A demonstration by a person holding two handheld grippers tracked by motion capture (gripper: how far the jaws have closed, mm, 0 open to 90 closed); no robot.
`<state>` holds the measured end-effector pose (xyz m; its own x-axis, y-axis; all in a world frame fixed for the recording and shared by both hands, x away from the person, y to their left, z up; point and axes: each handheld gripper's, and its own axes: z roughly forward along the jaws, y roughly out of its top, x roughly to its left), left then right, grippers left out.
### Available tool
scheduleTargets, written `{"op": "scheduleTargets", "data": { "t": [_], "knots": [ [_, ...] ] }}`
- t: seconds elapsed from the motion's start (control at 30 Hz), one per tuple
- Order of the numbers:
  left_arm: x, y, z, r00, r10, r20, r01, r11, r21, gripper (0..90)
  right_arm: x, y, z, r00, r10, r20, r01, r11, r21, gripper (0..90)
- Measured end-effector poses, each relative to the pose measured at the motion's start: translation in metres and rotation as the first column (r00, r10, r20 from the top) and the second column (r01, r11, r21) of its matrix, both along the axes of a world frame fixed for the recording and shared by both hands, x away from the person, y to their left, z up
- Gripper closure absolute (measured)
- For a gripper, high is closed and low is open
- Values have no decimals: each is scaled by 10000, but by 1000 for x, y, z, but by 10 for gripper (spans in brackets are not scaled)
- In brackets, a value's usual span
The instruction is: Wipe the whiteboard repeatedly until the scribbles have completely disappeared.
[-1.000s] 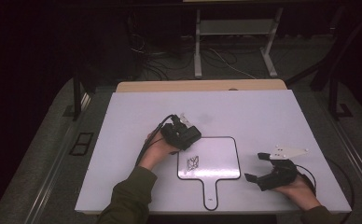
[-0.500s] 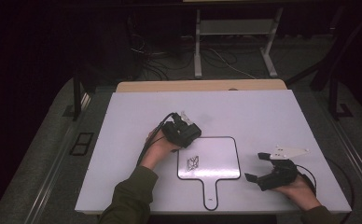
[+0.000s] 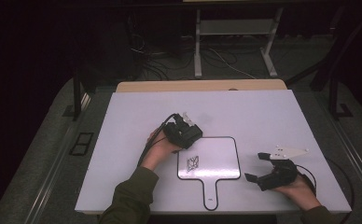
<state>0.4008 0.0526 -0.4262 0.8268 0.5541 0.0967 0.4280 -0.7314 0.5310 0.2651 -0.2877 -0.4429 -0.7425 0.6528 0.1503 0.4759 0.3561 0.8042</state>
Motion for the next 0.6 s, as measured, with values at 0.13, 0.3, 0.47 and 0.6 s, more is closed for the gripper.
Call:
{"op": "scheduleTargets", "data": {
  "t": [0.13, 0.3, 0.47, 0.6],
  "knots": [
    [3, 7, 0, 9992, 352, 171, -353, 9994, 36, 394, 0, 0, 0, 10000, 5, 14, -5, 10000, 2, 0],
    [0, 5, 0, 9996, 237, 139, -238, 9997, 77, 394, 0, 0, 0, 10000, 6, 3, -6, 10000, 2, 0],
    [-6, -5, 0, 9998, -222, -11, 222, 9997, 105, 394, 0, 0, 0, 10000, -4, 3, 4, 10000, 1, 0],
    [-8, -10, 1, 9991, -434, 20, 434, 9989, 151, 394, 0, 0, 0, 10000, 3, 3, -3, 10000, -6, 0]
  ]
}}
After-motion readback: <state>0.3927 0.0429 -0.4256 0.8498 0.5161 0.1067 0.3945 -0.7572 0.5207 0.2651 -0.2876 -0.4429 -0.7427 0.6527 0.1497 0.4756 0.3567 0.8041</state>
